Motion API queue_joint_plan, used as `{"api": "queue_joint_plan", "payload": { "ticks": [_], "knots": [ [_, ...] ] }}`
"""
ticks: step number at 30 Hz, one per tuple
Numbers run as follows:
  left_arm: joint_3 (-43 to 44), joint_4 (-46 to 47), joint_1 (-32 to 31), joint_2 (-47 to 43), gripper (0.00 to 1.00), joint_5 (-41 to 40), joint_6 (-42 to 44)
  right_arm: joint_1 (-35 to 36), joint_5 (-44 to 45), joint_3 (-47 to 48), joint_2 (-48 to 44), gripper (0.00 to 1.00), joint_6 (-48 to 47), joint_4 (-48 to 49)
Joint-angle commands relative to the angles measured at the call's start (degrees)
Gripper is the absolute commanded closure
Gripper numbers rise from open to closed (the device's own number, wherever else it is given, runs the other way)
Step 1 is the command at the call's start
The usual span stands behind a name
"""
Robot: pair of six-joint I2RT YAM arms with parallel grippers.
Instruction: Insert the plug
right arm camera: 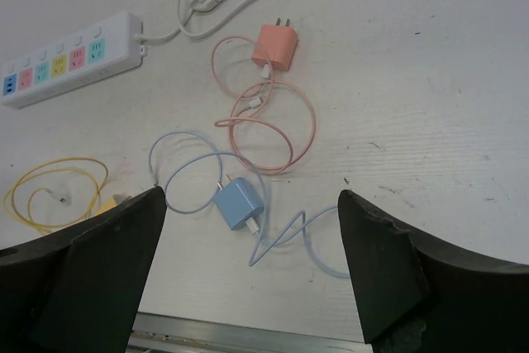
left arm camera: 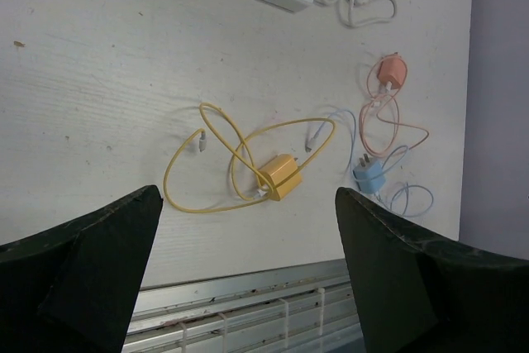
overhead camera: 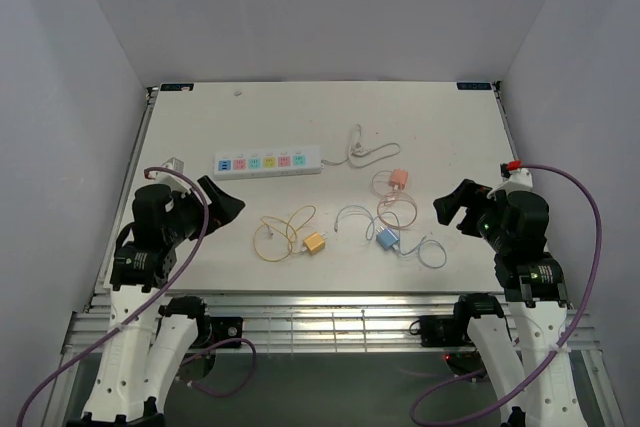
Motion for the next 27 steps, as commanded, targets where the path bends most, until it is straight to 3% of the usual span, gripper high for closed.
{"api": "queue_joint_plan", "payload": {
  "ticks": [1,10,17,23,26,27],
  "knots": [
    [-0.47,-0.18,0.01,-0.29,0.02,2.84,1.61,0.03,0.96,2.24,0.14,0.1,-1.02,0.37],
    [-2.76,0.17,-0.08,1.91,0.02,4.95,1.87,0.02,0.36,1.35,1.8,0.1,-8.04,-0.85],
    [-2.76,0.53,0.01,4.1,0.02,6.18,2.31,1.69,-15.46,4.17,8.14,0.1,-11.74,2.55],
    [-3.73,1.32,-0.08,4.02,0.02,5.56,1.96,20.03,-8.54,4.17,10.5,0.1,-12.97,8.35],
    [-3.9,1.32,0.01,5.33,0.02,5.3,1.87,39.4,2.08,4.96,17.08,0.1,-14.63,11.17],
    [-3.99,1.49,-0.07,5.68,0.02,5.65,1.96,44.1,10.98,5.22,21.54,0.1,-18.12,11.35]
  ]
}}
